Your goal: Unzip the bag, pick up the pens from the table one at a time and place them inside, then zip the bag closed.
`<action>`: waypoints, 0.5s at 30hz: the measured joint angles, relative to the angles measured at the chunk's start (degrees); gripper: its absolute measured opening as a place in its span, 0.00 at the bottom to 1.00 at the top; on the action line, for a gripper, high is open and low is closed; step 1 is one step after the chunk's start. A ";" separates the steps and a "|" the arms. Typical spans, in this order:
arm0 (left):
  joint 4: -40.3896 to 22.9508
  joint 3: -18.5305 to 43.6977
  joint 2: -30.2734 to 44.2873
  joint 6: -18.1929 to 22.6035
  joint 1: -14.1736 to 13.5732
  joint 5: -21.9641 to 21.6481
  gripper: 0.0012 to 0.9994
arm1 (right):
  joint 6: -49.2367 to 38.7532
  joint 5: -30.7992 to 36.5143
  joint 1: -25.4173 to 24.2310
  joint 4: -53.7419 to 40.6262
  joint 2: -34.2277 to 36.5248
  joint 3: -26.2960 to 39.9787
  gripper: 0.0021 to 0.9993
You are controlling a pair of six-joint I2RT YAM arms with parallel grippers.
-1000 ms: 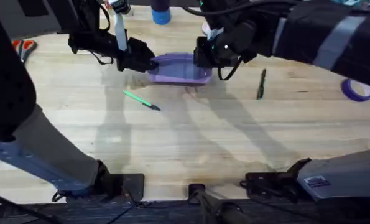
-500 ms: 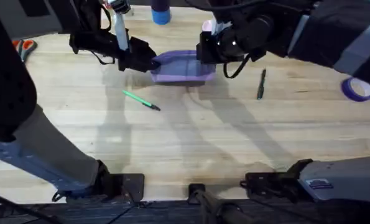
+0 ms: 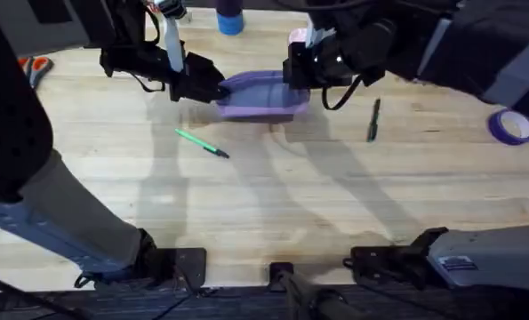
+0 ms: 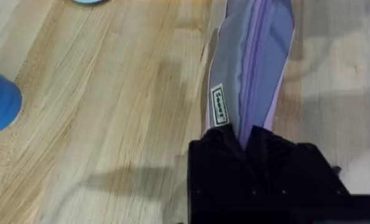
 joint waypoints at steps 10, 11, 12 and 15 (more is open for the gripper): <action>0.00 0.00 0.00 0.00 -0.07 0.89 0.04 | 0.00 0.00 0.00 -0.17 -1.28 0.00 0.03; 0.00 0.00 0.00 0.02 -0.07 0.89 0.04 | 0.00 0.01 0.00 -0.16 -1.28 0.00 0.03; 0.00 0.00 0.00 0.00 -0.07 0.89 0.04 | 0.00 0.02 -0.02 -0.17 -1.28 0.00 0.03; 0.00 0.00 0.00 0.02 -0.07 0.87 0.04 | 0.00 0.02 -0.02 -0.17 -1.28 0.00 0.03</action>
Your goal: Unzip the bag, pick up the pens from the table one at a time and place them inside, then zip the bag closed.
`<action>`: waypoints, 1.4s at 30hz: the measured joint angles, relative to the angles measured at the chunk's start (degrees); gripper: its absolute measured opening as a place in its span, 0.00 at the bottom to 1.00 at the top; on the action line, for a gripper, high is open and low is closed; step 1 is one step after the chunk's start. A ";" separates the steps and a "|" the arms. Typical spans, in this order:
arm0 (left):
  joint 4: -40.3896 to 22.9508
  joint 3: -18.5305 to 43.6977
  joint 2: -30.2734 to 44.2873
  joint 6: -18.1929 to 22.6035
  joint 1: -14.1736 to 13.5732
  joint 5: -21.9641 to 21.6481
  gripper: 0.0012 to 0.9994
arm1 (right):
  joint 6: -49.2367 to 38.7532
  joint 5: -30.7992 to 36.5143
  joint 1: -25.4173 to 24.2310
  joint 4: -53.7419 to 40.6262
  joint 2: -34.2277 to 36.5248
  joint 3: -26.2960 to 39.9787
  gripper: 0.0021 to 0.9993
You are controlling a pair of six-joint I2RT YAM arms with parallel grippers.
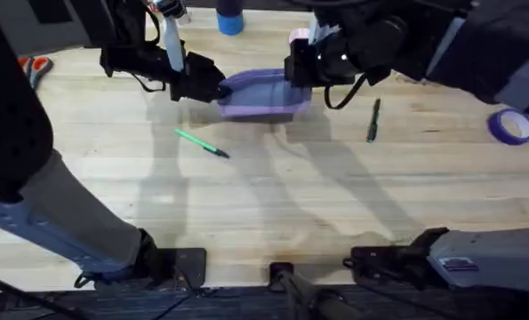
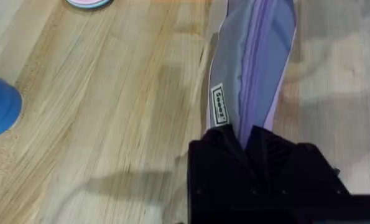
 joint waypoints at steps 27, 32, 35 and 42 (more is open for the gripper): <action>0.00 0.00 0.00 -0.02 0.00 0.06 0.04 | 0.00 0.00 -0.15 -0.07 -0.59 0.00 0.03; 0.00 0.00 0.00 -0.01 0.00 -0.19 0.04 | 0.00 0.02 -0.20 -0.07 -0.59 0.00 0.03; -0.12 0.00 0.00 0.01 0.00 -0.88 0.04 | 0.00 0.73 -0.34 0.29 -0.79 0.00 0.03; -0.19 0.00 0.00 0.02 0.07 -2.77 0.04 | 0.02 3.18 -1.08 0.69 -2.77 0.00 0.03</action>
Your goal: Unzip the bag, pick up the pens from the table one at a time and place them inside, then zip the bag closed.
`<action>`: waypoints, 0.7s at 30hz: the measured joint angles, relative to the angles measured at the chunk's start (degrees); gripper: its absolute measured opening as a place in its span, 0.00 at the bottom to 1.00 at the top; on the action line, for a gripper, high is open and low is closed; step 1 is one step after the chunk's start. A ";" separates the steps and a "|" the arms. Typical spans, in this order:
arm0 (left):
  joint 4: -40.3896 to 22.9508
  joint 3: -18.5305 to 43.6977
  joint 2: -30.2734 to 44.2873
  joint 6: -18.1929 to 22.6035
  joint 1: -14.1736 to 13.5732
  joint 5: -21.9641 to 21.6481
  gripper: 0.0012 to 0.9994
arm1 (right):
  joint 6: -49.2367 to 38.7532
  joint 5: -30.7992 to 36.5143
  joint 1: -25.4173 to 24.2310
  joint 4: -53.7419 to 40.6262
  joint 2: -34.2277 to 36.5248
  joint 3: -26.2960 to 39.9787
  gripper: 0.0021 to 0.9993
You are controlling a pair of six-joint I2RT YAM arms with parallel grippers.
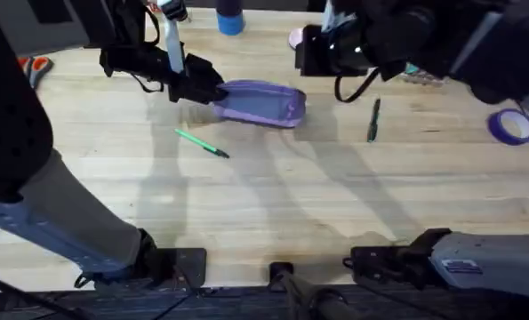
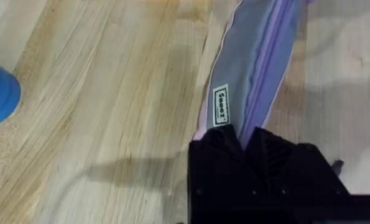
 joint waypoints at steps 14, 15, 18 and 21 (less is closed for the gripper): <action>-0.01 0.00 0.00 0.00 0.00 -0.03 0.04 | -0.02 0.43 -0.26 -0.02 -1.05 0.00 0.03; 0.00 0.00 0.00 0.00 0.00 -0.03 0.04 | -0.02 0.43 -0.26 -0.02 -1.05 0.00 0.03; -0.01 0.00 0.00 0.00 0.00 -0.03 0.04 | -0.02 0.43 -0.26 -0.02 -1.05 0.00 0.03; 0.00 0.00 0.00 0.00 0.00 -0.03 0.04 | -0.02 0.45 -0.26 0.00 -1.05 0.00 0.03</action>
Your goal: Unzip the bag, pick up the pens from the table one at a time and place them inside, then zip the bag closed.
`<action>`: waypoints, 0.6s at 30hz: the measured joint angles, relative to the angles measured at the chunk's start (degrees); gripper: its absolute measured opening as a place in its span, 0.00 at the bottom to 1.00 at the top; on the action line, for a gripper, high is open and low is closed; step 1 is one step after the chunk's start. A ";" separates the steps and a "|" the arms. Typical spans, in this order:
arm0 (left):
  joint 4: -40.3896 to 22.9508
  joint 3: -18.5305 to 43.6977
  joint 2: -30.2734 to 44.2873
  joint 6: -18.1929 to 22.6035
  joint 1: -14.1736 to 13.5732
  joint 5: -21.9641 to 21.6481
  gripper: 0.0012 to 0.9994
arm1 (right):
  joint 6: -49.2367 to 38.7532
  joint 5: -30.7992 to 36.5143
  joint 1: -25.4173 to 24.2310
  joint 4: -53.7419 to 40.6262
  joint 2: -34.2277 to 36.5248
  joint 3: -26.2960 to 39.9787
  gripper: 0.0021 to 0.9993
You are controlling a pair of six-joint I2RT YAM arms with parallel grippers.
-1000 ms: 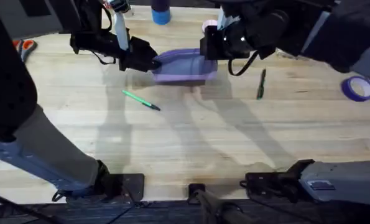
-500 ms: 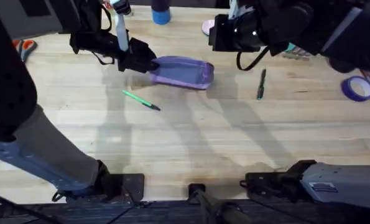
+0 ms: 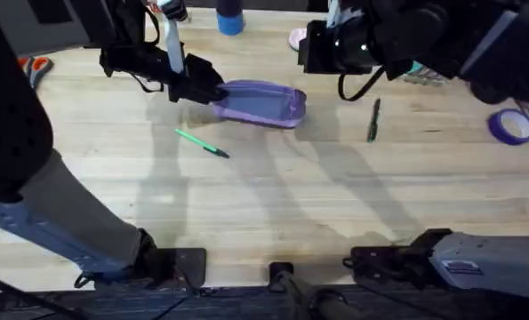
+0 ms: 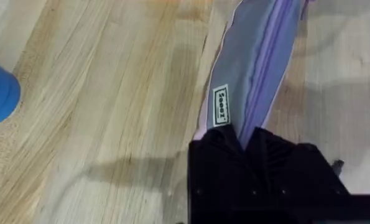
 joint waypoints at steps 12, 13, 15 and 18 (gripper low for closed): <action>-0.01 0.00 0.00 0.00 0.00 0.02 0.04 | -0.20 -0.03 0.00 -2.18 -3.29 0.00 0.98; 0.01 0.00 0.00 0.00 0.00 0.00 0.04 | -0.20 -0.03 0.00 -3.32 -4.31 0.00 0.99; 0.01 0.00 0.00 0.00 0.00 0.01 0.04 | -0.20 -0.01 0.00 -5.99 -6.52 0.00 1.00; 0.00 0.00 0.00 0.00 0.00 0.01 0.04 | -0.20 -0.04 0.00 -10.22 -9.15 0.01 1.00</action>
